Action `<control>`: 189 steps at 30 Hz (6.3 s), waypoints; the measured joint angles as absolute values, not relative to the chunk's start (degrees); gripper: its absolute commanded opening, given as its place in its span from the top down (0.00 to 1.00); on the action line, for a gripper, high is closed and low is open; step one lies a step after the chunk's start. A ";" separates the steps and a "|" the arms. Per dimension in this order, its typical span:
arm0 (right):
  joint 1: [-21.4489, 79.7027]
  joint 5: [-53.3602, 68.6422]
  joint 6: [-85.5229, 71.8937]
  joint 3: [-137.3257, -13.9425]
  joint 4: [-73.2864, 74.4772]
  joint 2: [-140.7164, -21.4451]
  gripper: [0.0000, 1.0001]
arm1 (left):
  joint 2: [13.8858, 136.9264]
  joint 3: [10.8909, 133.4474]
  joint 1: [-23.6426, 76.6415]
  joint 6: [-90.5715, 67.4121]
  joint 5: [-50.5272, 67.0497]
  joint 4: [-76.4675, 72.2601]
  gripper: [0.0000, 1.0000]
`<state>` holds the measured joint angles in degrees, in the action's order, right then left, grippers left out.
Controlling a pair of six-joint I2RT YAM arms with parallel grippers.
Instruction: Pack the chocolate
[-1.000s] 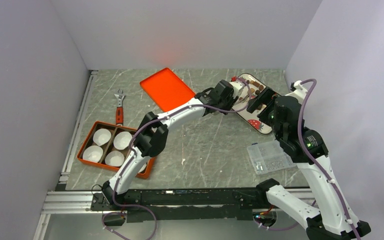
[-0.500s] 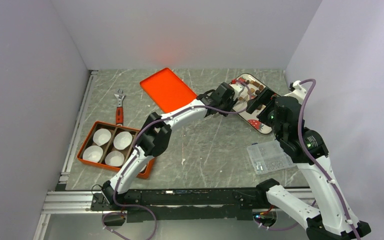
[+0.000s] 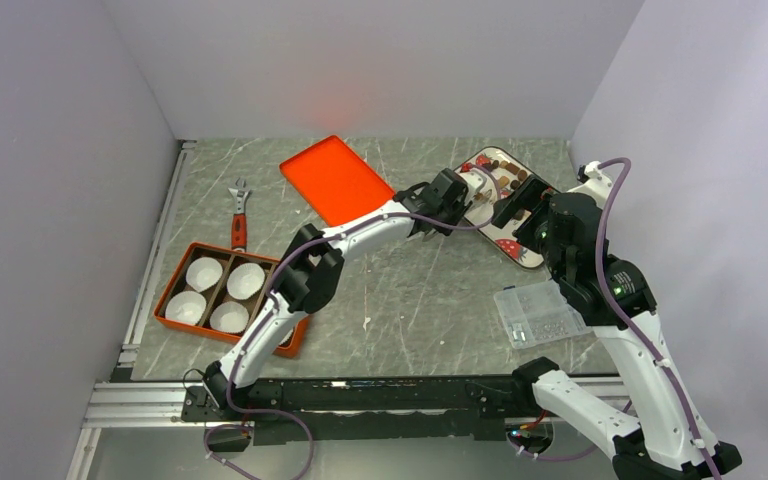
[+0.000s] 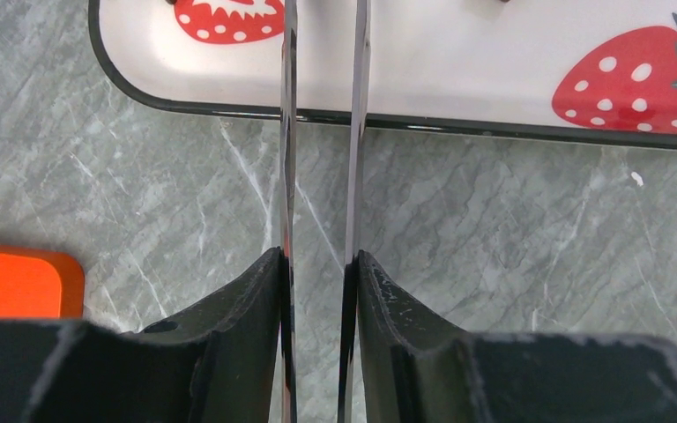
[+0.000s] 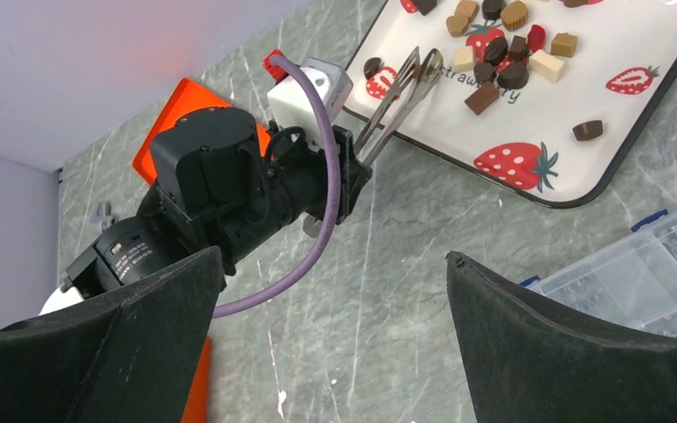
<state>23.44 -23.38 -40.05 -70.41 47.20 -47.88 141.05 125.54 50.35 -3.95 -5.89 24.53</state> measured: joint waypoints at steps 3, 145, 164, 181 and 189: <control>23.44 -23.38 -40.05 -70.22 47.18 -47.88 0.00 | 139.96 124.46 50.35 -3.73 -5.82 24.71 0.64; 32.45 -0.91 -36.32 -68.07 30.33 -74.89 0.00 | 51.86 54.98 27.03 -37.34 -25.98 67.72 0.58; 33.71 -2.79 -35.99 -67.75 30.81 -74.74 0.00 | 52.99 61.23 25.89 -31.46 -20.47 63.88 0.57; 33.69 -22.20 -40.82 -67.64 37.71 -59.13 0.00 | 82.76 83.40 35.11 -21.23 -10.22 43.97 0.54; 33.67 -30.09 -43.79 -67.75 42.13 -52.16 0.00 | 99.29 95.90 40.62 -17.04 -5.69 35.11 0.54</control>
